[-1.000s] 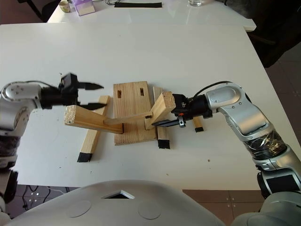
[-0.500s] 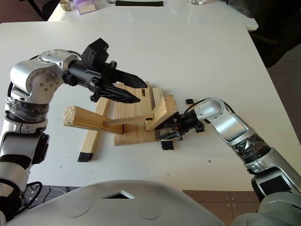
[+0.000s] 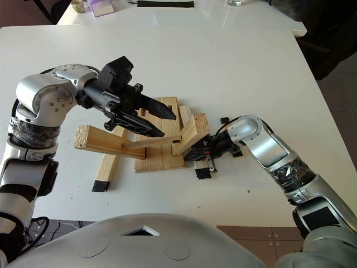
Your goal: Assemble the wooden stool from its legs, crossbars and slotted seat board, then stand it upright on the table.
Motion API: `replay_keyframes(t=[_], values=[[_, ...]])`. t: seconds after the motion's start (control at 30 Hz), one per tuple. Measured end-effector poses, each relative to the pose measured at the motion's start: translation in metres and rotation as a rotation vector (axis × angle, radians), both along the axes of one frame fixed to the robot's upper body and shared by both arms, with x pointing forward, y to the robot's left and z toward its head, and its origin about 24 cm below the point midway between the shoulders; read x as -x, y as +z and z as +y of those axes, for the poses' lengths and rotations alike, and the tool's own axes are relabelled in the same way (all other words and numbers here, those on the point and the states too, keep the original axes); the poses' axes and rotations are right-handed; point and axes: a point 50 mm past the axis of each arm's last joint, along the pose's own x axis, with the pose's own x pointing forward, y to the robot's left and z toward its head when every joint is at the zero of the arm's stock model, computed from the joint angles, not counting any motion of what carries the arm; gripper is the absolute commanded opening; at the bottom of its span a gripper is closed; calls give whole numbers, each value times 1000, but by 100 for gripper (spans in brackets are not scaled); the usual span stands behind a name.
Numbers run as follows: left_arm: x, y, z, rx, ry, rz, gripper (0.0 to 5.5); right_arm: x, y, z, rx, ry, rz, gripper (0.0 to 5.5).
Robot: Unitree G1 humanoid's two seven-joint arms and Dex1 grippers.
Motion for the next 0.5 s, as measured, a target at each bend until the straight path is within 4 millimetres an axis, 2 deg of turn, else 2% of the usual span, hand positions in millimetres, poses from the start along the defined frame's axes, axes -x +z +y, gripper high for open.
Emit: replay_keyframes(t=[0.13,0.27,0.33,0.4,0.5], values=[[3,-47,2,-190,-4,-13,239,0,0,0,3,2,-1,5],[-9,-53,-3,-185,-15,-92,239,0,-1,0,7,3,3,5],[-13,-61,-5,-213,17,-46,239,-1,0,0,6,4,1,5],[-17,-58,-8,-183,76,-1,239,-1,1,0,5,0,-2,5],[-26,-27,1,-43,173,6,239,1,9,-1,-18,-18,-20,5]])
